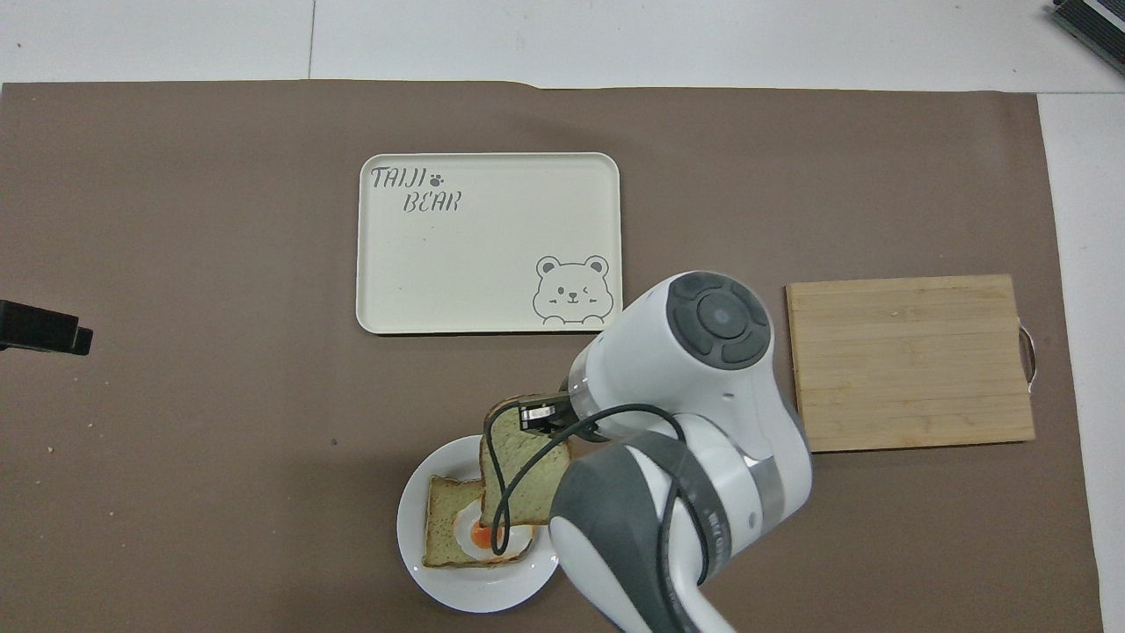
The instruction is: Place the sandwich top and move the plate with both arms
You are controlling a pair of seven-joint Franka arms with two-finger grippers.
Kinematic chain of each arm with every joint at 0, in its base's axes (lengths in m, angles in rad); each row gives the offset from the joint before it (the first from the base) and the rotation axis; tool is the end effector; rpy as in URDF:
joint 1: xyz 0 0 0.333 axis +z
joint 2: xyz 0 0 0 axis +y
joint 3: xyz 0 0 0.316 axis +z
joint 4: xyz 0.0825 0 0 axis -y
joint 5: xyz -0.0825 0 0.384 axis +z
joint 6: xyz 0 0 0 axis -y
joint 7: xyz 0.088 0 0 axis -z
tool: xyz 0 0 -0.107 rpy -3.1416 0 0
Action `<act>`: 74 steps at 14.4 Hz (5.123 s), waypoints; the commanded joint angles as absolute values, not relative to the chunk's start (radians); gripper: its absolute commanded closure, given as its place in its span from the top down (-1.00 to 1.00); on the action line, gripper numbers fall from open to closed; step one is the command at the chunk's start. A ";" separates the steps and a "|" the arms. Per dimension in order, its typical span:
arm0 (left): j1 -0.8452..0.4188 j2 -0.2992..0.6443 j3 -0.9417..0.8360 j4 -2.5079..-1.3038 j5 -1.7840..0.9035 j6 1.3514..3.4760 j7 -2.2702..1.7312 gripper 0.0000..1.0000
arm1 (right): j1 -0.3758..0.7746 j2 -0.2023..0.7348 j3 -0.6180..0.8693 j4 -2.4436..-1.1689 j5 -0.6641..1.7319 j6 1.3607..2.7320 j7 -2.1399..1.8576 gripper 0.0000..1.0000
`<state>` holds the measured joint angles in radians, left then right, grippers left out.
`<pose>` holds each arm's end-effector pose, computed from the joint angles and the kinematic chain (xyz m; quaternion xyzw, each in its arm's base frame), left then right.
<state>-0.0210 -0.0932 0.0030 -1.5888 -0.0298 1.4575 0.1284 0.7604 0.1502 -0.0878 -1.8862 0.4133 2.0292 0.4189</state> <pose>0.5132 -0.0126 0.6562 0.9969 -0.0745 -0.0182 0.0160 0.4526 0.3921 0.4311 -0.9836 -0.0338 0.0943 0.1501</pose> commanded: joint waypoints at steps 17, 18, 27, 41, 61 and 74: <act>-0.015 -0.097 0.003 -1.583 -0.038 1.443 0.130 1.00 | 0.868 0.210 -0.094 -2.031 0.538 2.237 0.462 -1.00; -0.015 -0.097 0.003 -1.583 -0.038 1.443 0.130 1.00 | 0.868 0.209 -0.094 -2.037 0.538 2.238 0.445 -1.00; -0.015 -0.097 0.003 -1.583 -0.038 1.443 0.129 1.00 | 0.854 0.221 -0.095 -2.054 0.538 2.262 0.379 -1.00; -0.015 -0.097 0.003 -1.583 -0.038 1.443 0.130 1.00 | 0.700 0.035 -0.106 -1.953 0.261 1.982 0.379 1.00; -0.015 -0.097 0.003 -1.583 -0.038 1.443 0.130 1.00 | 0.077 -0.095 -0.109 -1.870 0.064 1.623 -0.021 1.00; -0.021 -0.106 -0.003 -1.594 -0.040 1.399 0.123 1.00 | -0.022 -0.077 -0.092 -1.757 -0.010 1.736 -0.020 1.00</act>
<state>-0.0210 -0.0932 0.0008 -1.5889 -0.0301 1.4141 0.1274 -0.0411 -0.0814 -0.0987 -1.8007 0.0408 1.7344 -0.0061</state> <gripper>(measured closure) 0.000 0.000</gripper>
